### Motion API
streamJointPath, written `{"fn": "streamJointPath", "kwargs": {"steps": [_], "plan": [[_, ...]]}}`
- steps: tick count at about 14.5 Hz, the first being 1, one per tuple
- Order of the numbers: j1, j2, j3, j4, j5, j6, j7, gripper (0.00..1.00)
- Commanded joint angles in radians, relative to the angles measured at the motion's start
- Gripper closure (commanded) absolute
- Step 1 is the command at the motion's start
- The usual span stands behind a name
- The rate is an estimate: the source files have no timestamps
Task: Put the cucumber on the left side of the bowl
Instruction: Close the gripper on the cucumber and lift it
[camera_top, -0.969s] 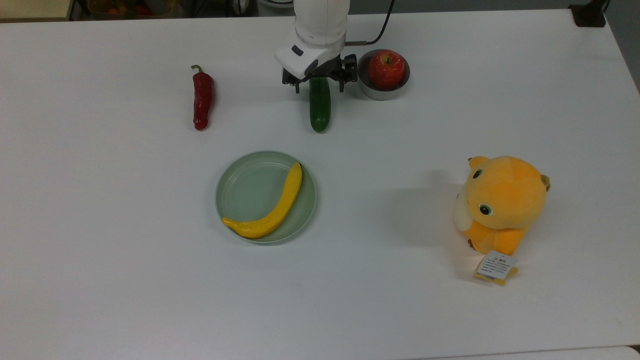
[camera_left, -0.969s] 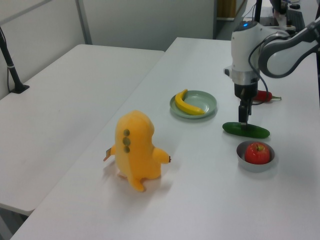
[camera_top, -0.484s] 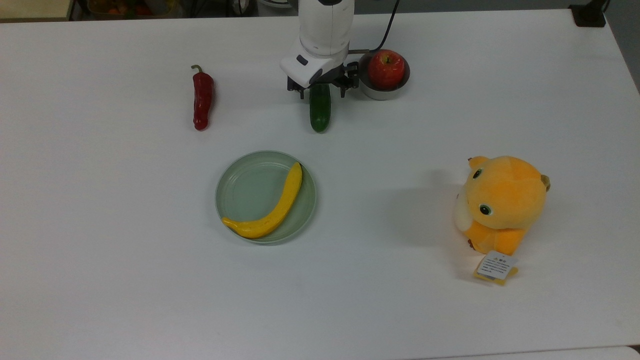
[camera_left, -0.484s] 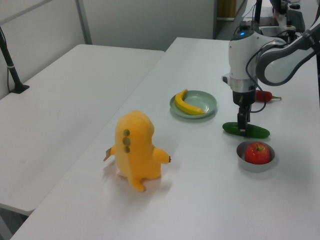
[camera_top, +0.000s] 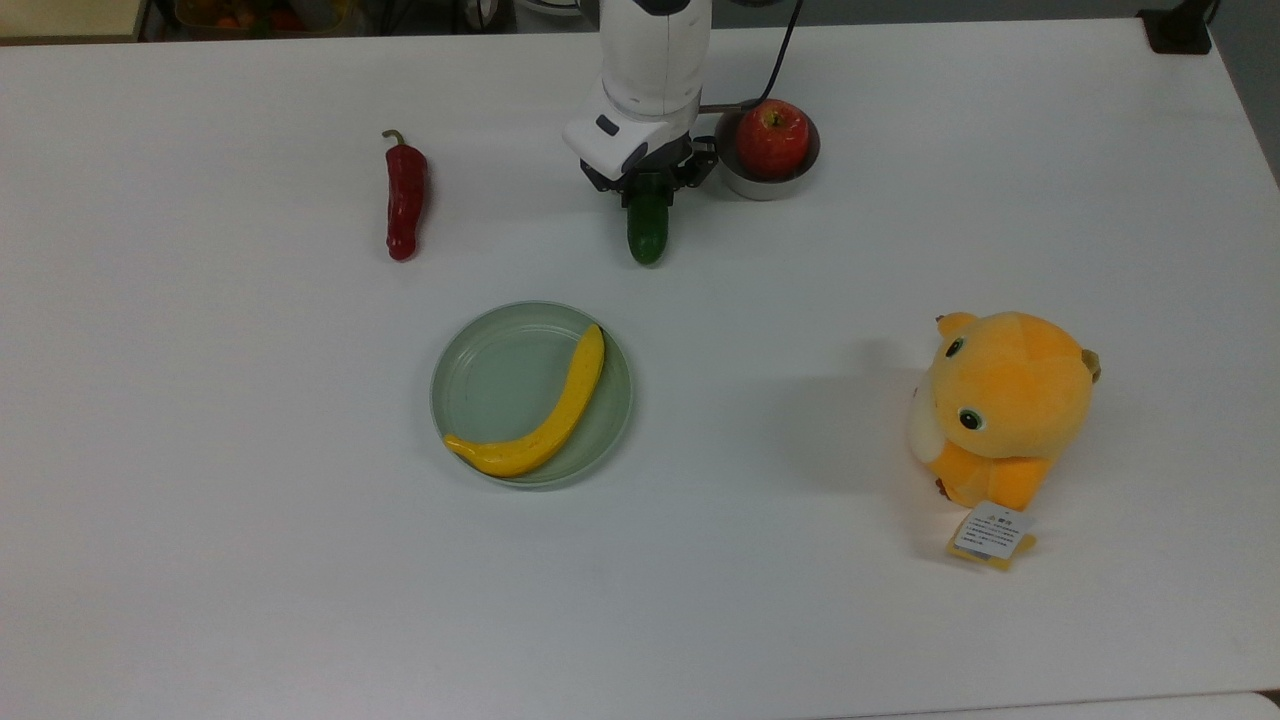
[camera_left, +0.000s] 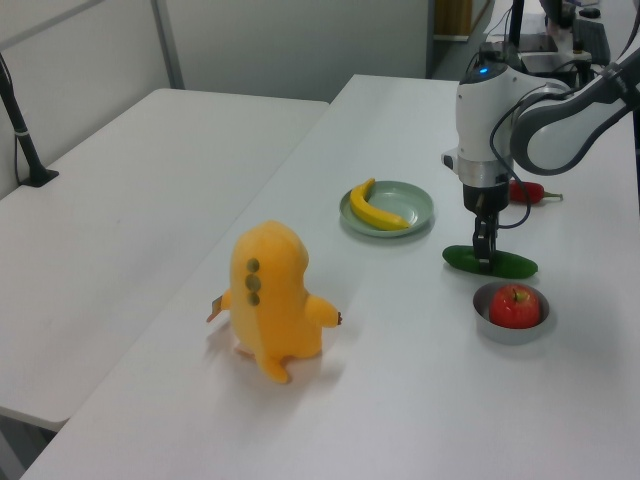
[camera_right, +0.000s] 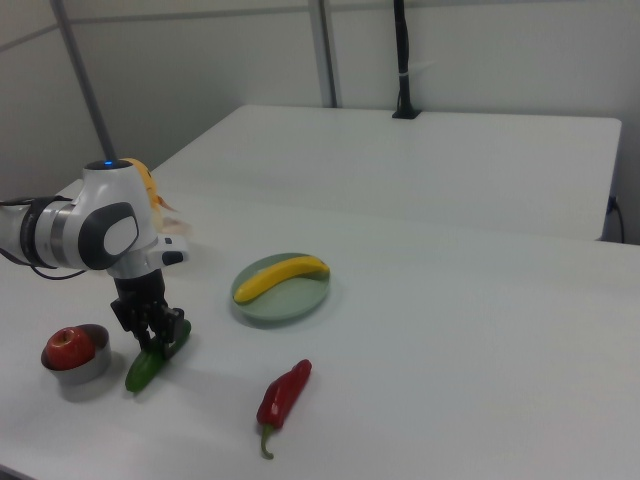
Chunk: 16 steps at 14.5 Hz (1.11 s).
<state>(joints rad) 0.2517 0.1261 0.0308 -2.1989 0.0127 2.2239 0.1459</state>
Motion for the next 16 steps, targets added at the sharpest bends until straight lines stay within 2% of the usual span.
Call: {"fn": "streamJointPath", "kwargs": {"steps": [1, 16], "plan": [[-0.002, -0.008, 0.0, 0.022, -0.01, 0.01, 0.021, 0.77], [-0.046, -0.025, 0.0, 0.128, -0.002, 0.006, 0.023, 0.77]]}}
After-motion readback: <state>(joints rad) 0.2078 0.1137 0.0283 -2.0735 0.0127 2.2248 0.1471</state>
